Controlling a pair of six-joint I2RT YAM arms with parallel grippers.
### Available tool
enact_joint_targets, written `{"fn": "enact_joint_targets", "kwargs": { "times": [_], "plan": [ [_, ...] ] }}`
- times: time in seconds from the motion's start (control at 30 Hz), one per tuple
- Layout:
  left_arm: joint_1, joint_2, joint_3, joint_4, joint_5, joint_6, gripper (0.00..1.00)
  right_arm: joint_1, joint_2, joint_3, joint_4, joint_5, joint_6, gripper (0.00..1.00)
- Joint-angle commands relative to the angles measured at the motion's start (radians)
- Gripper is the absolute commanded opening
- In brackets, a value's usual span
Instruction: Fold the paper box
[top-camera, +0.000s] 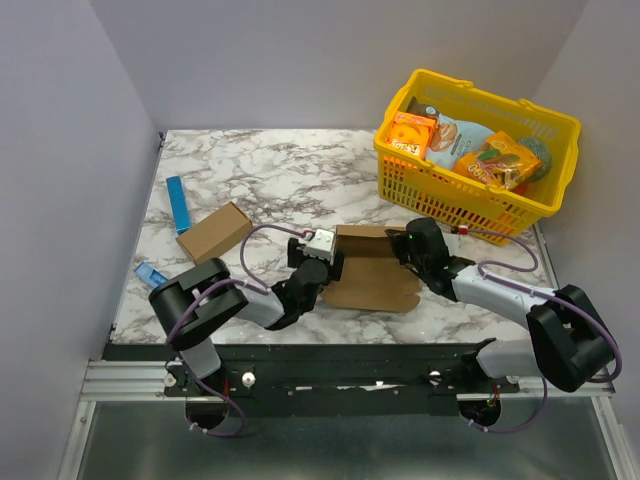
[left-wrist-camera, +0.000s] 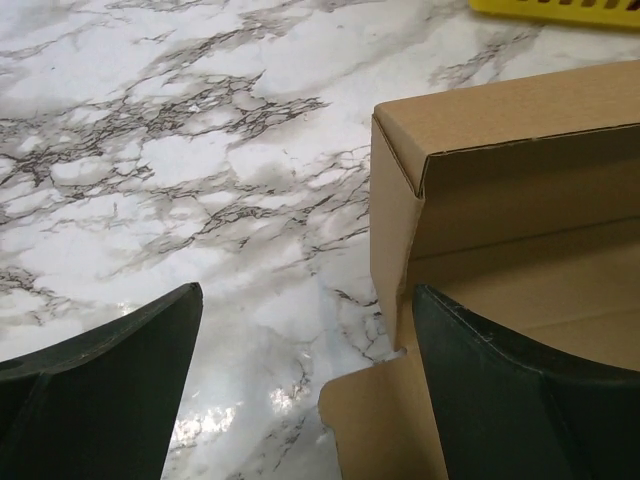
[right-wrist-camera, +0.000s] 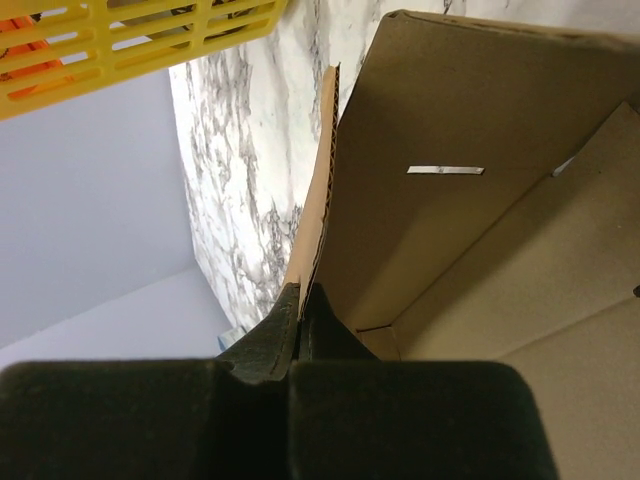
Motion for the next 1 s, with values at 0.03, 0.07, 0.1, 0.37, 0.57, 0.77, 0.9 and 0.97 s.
{"fn": "enact_joint_targets", "kwargs": {
  "times": [0.03, 0.07, 0.1, 0.37, 0.57, 0.77, 0.9, 0.97],
  "plan": [
    [0.037, -0.210, -0.077, -0.002, 0.268, -0.057, 0.95, -0.010, 0.011, -0.011, -0.136, 0.076, -0.045, 0.01],
    [0.050, -0.242, -0.083, -0.017, 0.316, -0.085, 0.95, -0.010, 0.009, -0.011, -0.136, 0.076, -0.050, 0.01],
    [0.086, -0.302, -0.086, -0.040, 0.398, -0.132, 0.95, -0.011, 0.006, -0.011, -0.136, 0.075, -0.053, 0.01],
    [0.207, -0.373, 0.036, -0.260, 0.627, -0.456, 0.94, -0.008, -0.014, -0.041, -0.077, 0.069, -0.084, 0.01],
    [0.258, -0.265, 0.157, -0.344, 0.726, -0.552, 0.93, -0.008, -0.023, -0.049, -0.077, 0.075, -0.091, 0.01],
    [0.301, -0.176, 0.170, -0.337, 0.720, -0.605, 0.87, -0.010, -0.026, -0.054, -0.073, 0.072, -0.096, 0.01],
    [0.316, -0.120, 0.161, -0.283, 0.761, -0.641, 0.82, -0.010, -0.021, -0.058, -0.066, 0.070, -0.102, 0.01],
    [0.316, -0.086, 0.161, -0.254, 0.784, -0.654, 0.79, -0.010, -0.018, -0.060, -0.061, 0.067, -0.102, 0.01]
  ]
}}
